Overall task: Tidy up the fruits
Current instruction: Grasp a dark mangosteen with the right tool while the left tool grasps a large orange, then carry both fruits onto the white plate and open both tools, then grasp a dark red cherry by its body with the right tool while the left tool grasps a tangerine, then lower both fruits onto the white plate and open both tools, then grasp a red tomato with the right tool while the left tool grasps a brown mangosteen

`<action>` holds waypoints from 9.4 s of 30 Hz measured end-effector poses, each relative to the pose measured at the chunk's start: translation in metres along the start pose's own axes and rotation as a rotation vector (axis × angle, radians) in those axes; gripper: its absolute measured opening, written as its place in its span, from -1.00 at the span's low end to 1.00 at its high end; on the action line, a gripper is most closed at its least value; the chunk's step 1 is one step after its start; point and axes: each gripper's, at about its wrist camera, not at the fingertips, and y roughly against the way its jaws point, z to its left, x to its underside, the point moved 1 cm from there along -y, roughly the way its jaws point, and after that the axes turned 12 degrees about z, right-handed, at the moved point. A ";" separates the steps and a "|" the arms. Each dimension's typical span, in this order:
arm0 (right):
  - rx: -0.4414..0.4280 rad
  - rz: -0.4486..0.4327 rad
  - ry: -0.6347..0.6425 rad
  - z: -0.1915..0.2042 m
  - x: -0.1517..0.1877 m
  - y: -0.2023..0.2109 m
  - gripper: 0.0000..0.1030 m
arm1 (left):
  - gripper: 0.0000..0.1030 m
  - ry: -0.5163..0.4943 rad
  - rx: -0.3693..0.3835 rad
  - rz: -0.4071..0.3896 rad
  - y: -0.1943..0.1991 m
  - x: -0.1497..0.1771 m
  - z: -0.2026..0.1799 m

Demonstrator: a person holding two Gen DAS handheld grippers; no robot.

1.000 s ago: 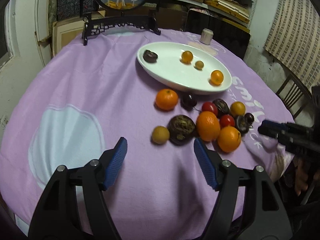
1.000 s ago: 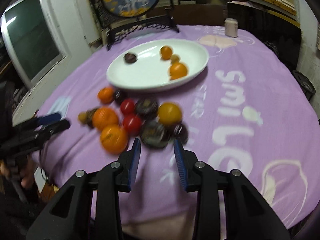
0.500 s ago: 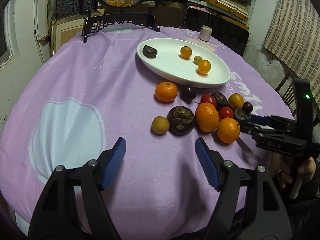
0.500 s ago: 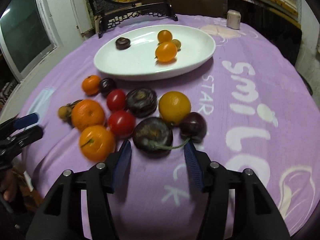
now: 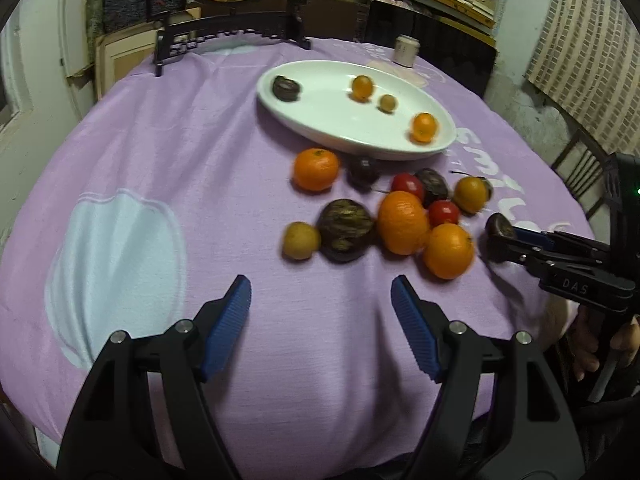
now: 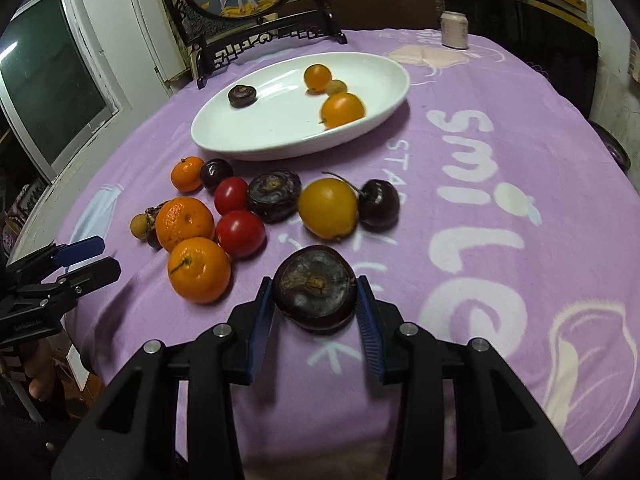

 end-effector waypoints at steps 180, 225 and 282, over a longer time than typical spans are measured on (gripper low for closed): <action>0.036 -0.063 0.181 0.048 -0.118 0.011 -0.39 | -0.21 0.028 -0.052 -0.138 0.006 -0.184 0.003; 0.098 -0.110 -0.005 0.010 -0.137 0.008 -0.29 | 0.22 0.135 0.041 -0.213 -0.007 -0.206 0.034; -0.043 -0.033 0.015 0.015 -0.037 0.024 -0.46 | -0.14 -0.017 -0.035 0.060 -0.052 -0.057 -0.009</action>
